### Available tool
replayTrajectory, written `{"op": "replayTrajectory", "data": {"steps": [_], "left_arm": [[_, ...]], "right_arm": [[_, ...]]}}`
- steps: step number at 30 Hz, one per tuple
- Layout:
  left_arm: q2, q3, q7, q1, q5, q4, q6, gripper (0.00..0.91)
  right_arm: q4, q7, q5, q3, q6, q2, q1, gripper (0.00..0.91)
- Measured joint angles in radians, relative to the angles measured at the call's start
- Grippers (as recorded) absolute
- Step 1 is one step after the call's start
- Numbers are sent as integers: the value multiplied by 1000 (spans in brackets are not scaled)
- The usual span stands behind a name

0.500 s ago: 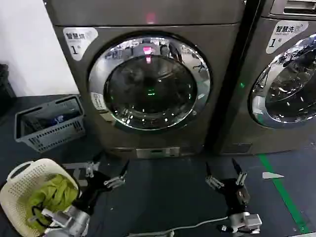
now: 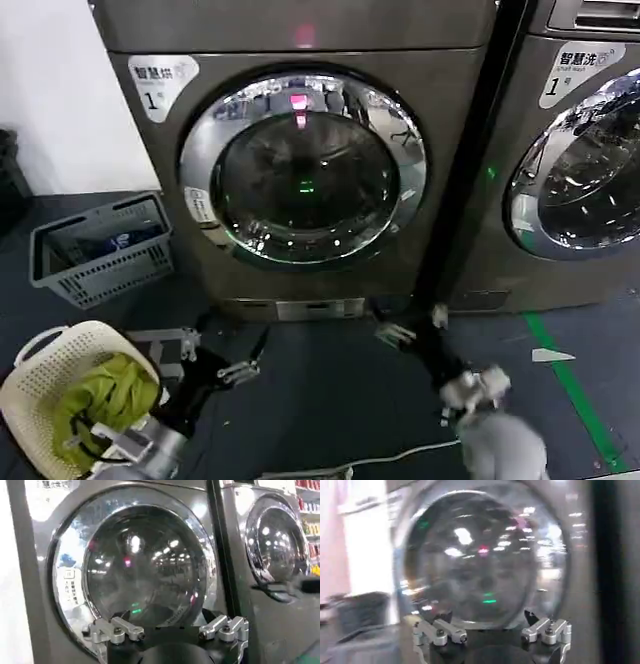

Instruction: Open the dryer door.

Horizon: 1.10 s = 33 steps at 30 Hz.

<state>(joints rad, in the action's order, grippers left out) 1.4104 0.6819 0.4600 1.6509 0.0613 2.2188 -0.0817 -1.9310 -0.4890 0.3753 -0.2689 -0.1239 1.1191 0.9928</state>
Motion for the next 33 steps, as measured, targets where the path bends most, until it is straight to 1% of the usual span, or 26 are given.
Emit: {"op": "replayTrajectory", "data": {"steps": [4, 7, 11, 14, 18, 23, 31, 33], "left_arm": [[10, -1, -5, 0, -4, 3, 6, 907], [11, 1, -11, 8, -12, 8, 6, 907], [9, 10, -25, 7, -22, 11, 7, 907], [10, 11, -32, 5, -41, 2, -8, 907], [10, 10, -38, 3, -30, 8, 3, 907], [8, 9, -27, 14, -31, 16, 15, 907], [16, 0, -22, 27, -38, 28, 17, 907], [18, 0, -17, 30, -40, 30, 20, 907]], "right_arm": [[74, -6, 16, 120, 3, -20, -130, 907], [124, -20, 51, 201, 1, -21, -213, 907], [193, -46, 53, 281, 8, -8, -308, 907], [241, -53, 52, 318, 10, 10, -367, 907], [298, -47, 39, 363, 7, 47, -431, 907], [361, -48, 9, 401, 20, 105, -479, 907], [473, -49, -5, 429, 35, 197, -548, 907], [500, -52, -28, 432, 36, 218, -564, 907]]}}
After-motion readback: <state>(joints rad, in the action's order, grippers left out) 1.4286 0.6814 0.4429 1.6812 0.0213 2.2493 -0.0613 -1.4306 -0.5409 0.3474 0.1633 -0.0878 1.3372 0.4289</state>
